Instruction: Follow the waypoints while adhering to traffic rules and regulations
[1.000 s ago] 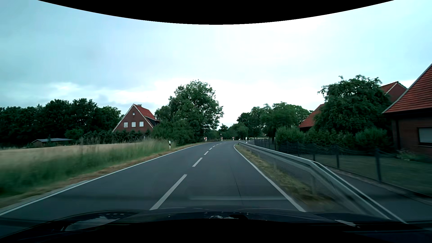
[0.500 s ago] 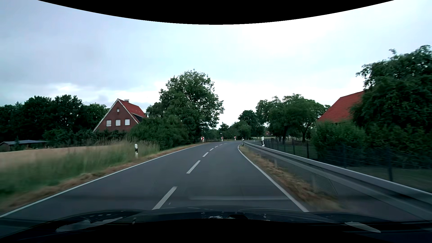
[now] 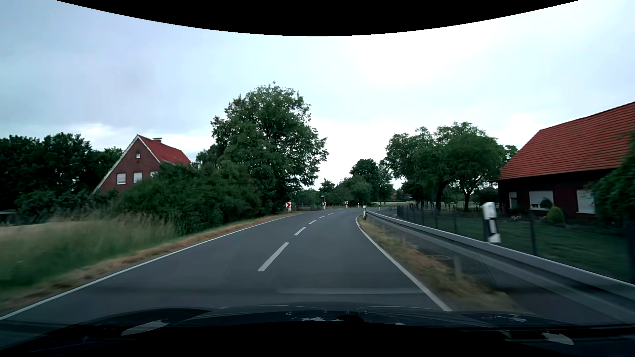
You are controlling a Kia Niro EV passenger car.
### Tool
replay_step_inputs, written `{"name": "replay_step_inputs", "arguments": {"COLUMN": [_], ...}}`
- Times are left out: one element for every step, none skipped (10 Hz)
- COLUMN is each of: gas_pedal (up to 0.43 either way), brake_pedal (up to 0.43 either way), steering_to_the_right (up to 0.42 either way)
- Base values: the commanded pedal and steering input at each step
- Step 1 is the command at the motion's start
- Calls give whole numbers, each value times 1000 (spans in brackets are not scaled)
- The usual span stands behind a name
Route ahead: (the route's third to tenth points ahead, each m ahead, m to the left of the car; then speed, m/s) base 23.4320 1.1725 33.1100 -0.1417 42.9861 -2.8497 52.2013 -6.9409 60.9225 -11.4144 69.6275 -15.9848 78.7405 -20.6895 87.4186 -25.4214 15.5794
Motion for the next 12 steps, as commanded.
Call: {"name": "replay_step_inputs", "arguments": {"gas_pedal": [138,138,138,138,138,150,150,150,150,157,157,157], "brake_pedal": [0,0,0,0,0,0,0,0,0,0,0,0], "steering_to_the_right": [5,6,7,9,11,16,22,27,28,30,33,37]}}
